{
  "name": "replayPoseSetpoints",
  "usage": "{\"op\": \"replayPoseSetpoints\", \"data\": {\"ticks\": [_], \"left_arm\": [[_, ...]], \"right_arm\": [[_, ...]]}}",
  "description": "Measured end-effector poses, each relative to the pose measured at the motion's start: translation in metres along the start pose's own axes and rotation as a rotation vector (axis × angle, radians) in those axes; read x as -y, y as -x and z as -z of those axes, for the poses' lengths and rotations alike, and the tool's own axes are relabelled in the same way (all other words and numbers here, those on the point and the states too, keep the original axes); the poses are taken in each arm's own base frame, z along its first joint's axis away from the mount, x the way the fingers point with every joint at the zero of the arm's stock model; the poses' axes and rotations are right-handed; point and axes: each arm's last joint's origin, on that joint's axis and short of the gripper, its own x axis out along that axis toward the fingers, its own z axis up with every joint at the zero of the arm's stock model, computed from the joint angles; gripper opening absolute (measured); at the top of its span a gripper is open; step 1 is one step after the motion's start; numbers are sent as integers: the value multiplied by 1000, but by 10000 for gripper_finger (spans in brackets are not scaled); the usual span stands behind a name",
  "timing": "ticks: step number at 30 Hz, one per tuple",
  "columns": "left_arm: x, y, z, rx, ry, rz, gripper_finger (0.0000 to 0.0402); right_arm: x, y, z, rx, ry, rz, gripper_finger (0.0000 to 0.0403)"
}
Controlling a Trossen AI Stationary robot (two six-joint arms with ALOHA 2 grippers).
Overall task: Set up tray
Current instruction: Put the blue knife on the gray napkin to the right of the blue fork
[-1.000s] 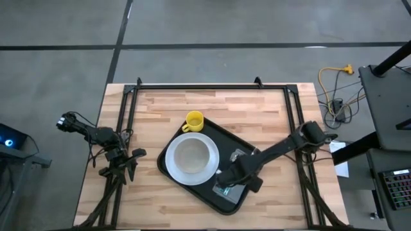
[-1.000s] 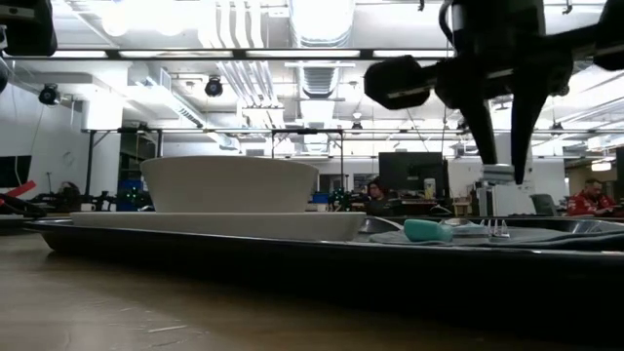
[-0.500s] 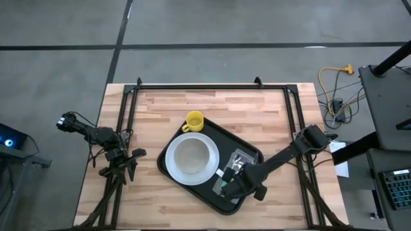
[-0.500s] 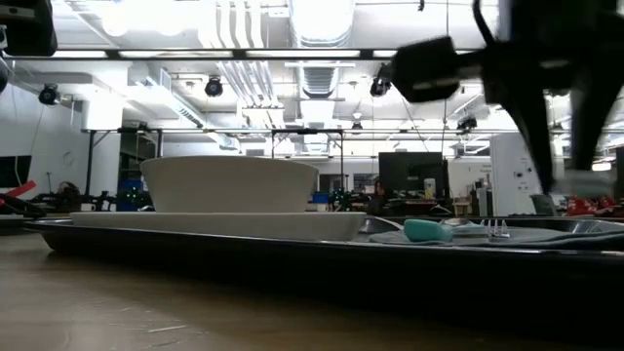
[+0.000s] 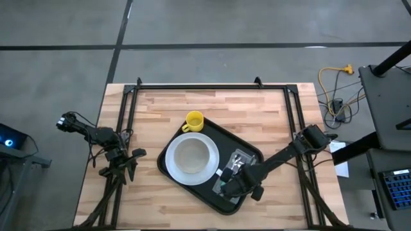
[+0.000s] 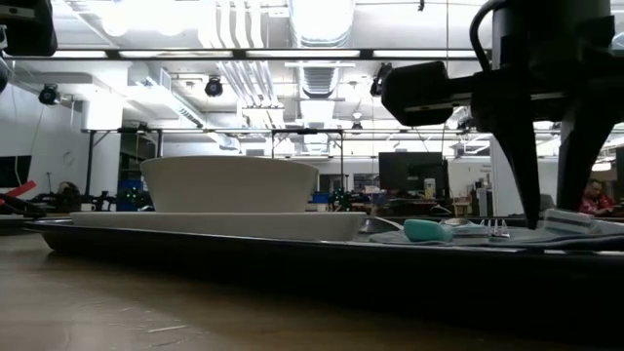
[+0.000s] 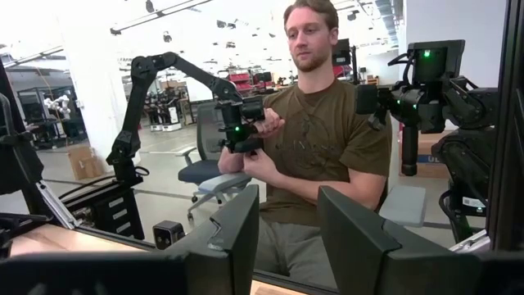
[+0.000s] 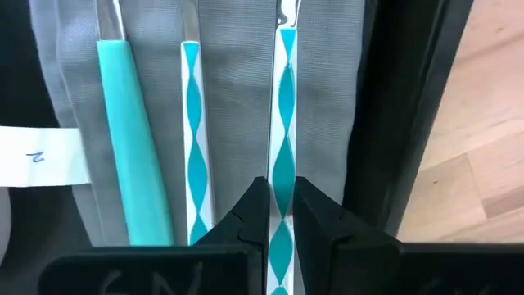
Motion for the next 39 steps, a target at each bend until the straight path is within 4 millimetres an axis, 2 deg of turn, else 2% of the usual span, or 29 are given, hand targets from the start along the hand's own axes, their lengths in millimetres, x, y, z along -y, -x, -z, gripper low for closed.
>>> {"op": "replayPoseSetpoints", "data": {"ticks": [9, 34, 39], "left_arm": [[0, 0, 0, 0, 0, 0, 112], [0, 0, 0, -3, 3, 1, 112], [0, 0, 0, -3, 3, 0, 112]], "right_arm": [[-2, -10, 6, -35, -7, 11, 24], [-4, -11, 1, -6, -18, 27, 25], [-4, -11, 1, -8, -18, 25, 43]]}}
